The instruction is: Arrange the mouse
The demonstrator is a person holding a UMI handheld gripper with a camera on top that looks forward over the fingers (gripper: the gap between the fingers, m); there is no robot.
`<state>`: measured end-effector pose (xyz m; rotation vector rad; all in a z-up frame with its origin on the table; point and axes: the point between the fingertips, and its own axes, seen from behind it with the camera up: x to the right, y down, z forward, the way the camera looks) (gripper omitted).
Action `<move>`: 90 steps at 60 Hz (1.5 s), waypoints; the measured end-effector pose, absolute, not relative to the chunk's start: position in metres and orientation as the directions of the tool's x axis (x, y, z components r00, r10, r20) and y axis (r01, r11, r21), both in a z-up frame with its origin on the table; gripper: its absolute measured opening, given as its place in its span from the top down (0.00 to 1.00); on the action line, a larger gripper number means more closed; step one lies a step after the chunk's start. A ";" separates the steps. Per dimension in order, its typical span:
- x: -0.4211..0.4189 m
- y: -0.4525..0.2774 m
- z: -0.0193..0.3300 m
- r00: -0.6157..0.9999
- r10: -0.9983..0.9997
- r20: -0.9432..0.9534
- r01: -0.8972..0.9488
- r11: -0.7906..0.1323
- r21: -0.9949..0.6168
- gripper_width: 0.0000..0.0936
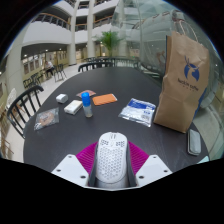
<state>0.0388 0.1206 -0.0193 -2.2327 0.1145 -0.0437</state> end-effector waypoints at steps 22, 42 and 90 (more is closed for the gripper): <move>0.058 -0.032 0.137 0.999 0.054 0.003 0.027 -0.445 -0.895 0.54; 0.184 -0.124 0.025 0.993 -0.118 -0.002 -0.074 -0.613 -0.787 0.54; 0.180 -0.311 0.055 0.984 -0.099 -0.149 -0.179 -0.494 -0.851 0.09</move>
